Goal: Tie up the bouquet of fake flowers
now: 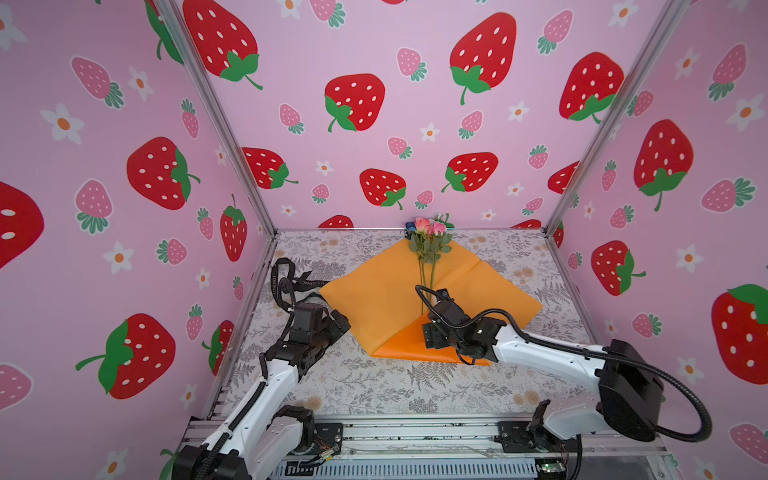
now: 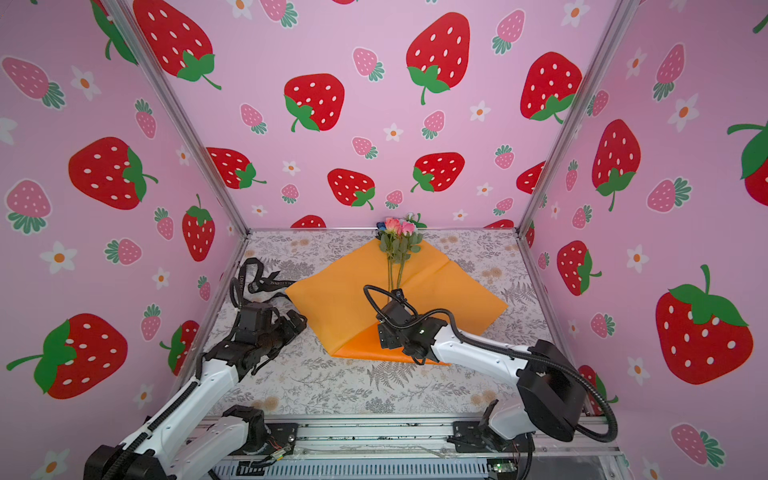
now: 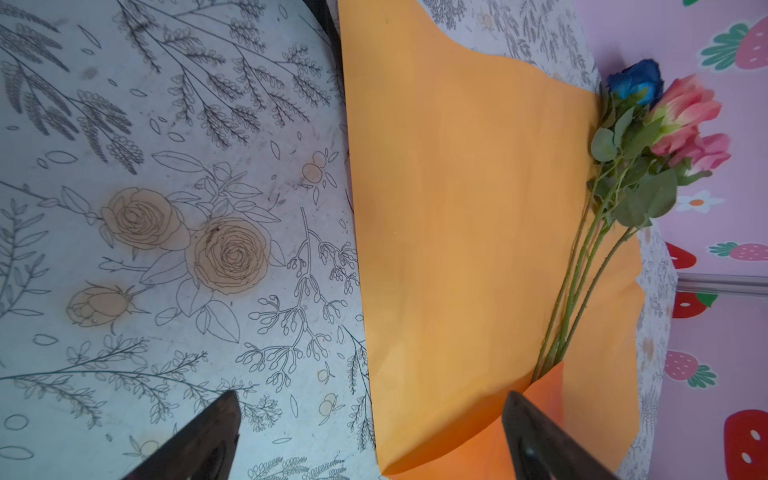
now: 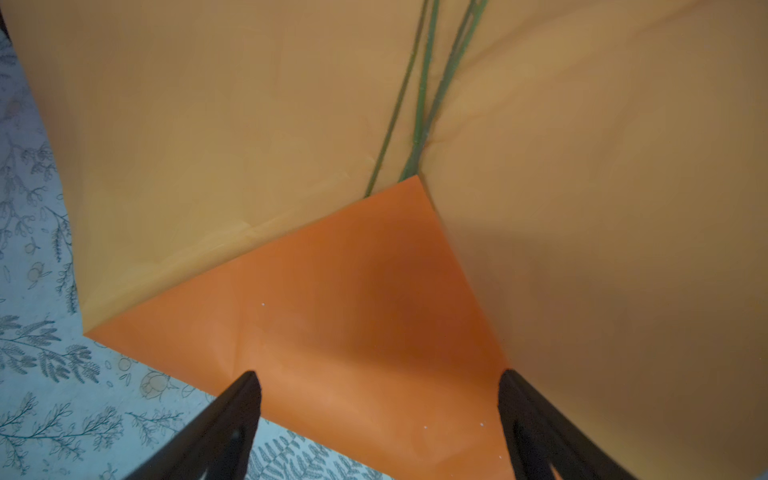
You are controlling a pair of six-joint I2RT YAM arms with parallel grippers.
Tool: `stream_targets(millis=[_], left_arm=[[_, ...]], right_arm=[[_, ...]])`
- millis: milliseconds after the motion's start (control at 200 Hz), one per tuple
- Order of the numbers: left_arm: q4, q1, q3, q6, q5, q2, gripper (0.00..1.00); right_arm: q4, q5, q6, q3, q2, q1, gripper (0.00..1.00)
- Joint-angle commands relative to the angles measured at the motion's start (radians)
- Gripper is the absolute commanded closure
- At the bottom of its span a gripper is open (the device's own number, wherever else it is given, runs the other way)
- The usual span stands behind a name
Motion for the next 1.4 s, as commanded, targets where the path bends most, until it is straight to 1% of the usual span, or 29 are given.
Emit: stream_targets(millis=[0,60,200,365,480,630,735,870,1030,1136,1396], left_arm=[[0.029,0.059,-0.02,-0.007,0.05,-0.008,0.01],[0.049,0.085,-0.038,-0.022,0.086,-0.019,0.01],[0.09,0.117,-0.068,-0.041,0.105,-0.037,0.01],[0.101,0.135,-0.07,-0.015,0.116,-0.021,0.01],[0.135,0.158,-0.068,0.012,0.123,0.013,0.01],[0.236,0.19,-0.044,0.057,0.188,0.101,0.01],[0.276,0.202,0.009,0.11,0.195,0.178,0.01],[0.355,0.217,0.066,0.166,0.208,0.288,0.0],[0.467,0.234,0.127,0.195,0.271,0.436,0.06],[0.491,0.241,0.166,0.193,0.276,0.509,0.06],[0.538,0.246,0.221,0.195,0.27,0.633,0.06]], right_arm=[[-0.013,0.058,-0.072,0.077,0.085,0.047,0.06],[-0.02,0.075,-0.088,0.116,0.133,0.061,0.05],[-0.029,0.124,-0.114,0.177,0.219,0.079,0.05],[-0.005,0.123,-0.145,0.213,0.278,0.08,0.08],[0.0,0.126,-0.167,0.238,0.316,0.086,0.13],[0.008,0.128,-0.182,0.26,0.355,0.093,0.21],[0.01,0.115,-0.189,0.266,0.369,0.094,0.24],[0.01,0.102,-0.189,0.278,0.392,0.094,0.25],[0.009,0.093,-0.188,0.294,0.414,0.094,0.25],[0.01,0.091,-0.187,0.303,0.422,0.095,0.26],[0.009,0.096,-0.183,0.308,0.435,0.094,0.26]])
